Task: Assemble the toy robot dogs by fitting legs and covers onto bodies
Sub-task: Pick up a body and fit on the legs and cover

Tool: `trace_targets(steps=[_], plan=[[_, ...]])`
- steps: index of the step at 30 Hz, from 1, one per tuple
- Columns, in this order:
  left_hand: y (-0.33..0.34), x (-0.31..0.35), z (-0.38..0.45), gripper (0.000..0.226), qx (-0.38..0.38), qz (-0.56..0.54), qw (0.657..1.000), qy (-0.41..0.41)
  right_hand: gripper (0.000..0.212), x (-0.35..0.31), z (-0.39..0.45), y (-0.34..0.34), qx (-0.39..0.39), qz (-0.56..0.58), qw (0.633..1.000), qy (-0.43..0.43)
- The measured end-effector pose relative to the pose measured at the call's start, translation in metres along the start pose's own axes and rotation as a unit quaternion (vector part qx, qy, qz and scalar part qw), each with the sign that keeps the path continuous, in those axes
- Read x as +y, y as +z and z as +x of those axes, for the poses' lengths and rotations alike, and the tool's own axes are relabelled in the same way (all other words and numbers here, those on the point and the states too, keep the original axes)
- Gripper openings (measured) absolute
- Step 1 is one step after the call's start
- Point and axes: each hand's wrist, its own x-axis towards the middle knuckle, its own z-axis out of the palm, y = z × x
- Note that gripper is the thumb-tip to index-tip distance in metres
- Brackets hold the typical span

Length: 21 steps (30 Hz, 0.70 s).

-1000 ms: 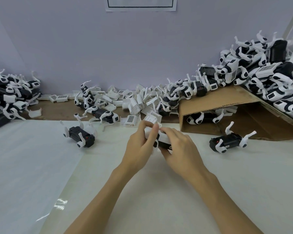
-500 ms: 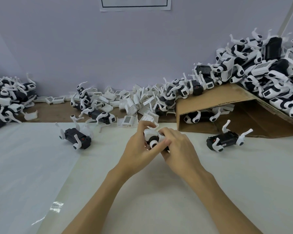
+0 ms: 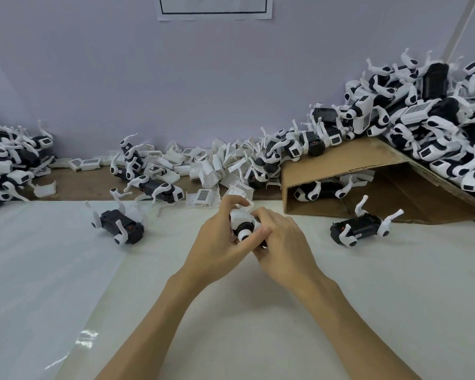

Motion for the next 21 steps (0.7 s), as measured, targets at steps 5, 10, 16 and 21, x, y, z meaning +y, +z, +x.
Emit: trace_targets(steps=[5,10,16,21], plan=[[-0.015,-0.005,0.002,0.071,0.0,0.095,0.994,0.052,0.041,0.012,0.003,-0.021,-0.154,0.29,0.944,0.046],[-0.029,-0.014,0.005,0.061,-0.026,0.176,0.981,0.077,0.016,0.031,0.006,-0.031,-0.18,0.347,0.916,0.091],[-0.029,-0.018,0.002,0.043,-0.034,0.063,0.997,0.0,0.043,0.022,0.004,-0.018,-0.047,0.322,0.944,0.061],[-0.033,-0.014,0.008,0.038,-0.028,-0.009,0.999,-0.033,0.05,0.019,0.004,-0.015,0.036,0.123,0.991,-0.032]])
